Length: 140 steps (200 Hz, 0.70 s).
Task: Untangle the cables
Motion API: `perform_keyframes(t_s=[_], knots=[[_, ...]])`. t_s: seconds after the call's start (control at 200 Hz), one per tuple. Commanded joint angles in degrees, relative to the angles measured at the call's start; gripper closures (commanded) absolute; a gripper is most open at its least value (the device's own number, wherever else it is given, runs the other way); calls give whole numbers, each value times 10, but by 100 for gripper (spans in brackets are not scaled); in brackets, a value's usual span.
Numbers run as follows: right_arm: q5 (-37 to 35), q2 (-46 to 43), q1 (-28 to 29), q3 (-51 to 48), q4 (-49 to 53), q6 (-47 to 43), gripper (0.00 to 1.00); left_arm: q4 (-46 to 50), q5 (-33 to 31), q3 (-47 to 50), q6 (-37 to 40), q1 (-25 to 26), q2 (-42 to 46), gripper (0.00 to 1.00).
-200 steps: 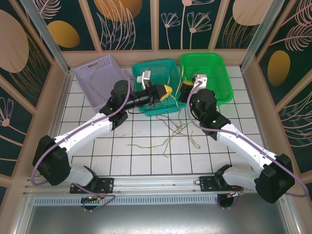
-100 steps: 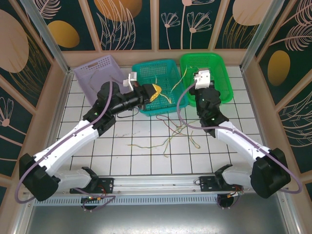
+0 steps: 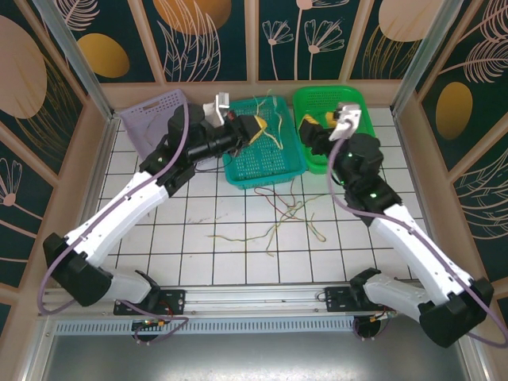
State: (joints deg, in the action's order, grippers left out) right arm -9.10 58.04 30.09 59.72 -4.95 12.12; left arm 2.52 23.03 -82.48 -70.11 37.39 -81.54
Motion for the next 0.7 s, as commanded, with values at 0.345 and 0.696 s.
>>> perform_keyframes(t_s=[0.345, 0.696], knots=[[130, 105, 9, 224, 239, 352, 29, 132, 3, -105, 199, 1, -71, 100], [182, 177, 9, 243, 348, 456, 48, 161, -30, -109, 241, 14, -76, 100]])
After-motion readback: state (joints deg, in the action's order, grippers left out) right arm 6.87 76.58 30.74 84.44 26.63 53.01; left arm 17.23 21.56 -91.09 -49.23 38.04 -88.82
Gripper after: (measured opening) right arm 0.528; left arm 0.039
